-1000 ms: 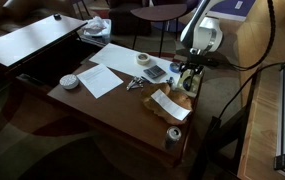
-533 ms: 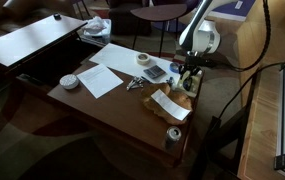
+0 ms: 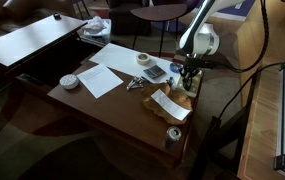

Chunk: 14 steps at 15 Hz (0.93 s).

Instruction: Move the black sunglasses from the book to the tray

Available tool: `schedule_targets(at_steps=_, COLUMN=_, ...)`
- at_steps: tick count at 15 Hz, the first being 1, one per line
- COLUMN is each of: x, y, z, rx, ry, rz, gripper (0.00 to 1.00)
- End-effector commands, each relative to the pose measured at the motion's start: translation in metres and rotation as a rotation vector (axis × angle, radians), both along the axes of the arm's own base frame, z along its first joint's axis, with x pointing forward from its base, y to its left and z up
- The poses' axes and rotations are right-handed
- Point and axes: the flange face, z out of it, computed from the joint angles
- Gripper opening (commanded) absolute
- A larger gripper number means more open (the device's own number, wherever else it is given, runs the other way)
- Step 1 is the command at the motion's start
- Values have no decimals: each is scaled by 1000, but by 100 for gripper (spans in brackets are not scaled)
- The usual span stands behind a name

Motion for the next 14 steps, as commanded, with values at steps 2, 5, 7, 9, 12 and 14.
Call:
schedule_targets(at_steps=2, x=3, y=-1, z=-8, rx=16, ry=21, rz=12, gripper=0)
schedule_targets(at_steps=5, x=-3, y=1, z=6, rx=10, ry=-8, rz=33, gripper=3)
schedule_targets(at_steps=7, x=-8, y=10, z=25, rx=-9, ry=-61, rz=141, gripper=3)
schedule_targets(at_steps=9, x=-11, y=24, z=38, rx=-12, ry=-74, rz=276, gripper=3)
schedule_targets(at_steps=12, x=-23, y=46, z=56, rx=-11, ry=-58, rz=447, gripper=3)
schedule_targets(at_steps=14, x=-25, y=61, z=67, rx=-3, ry=-43, rz=554, gripper=3)
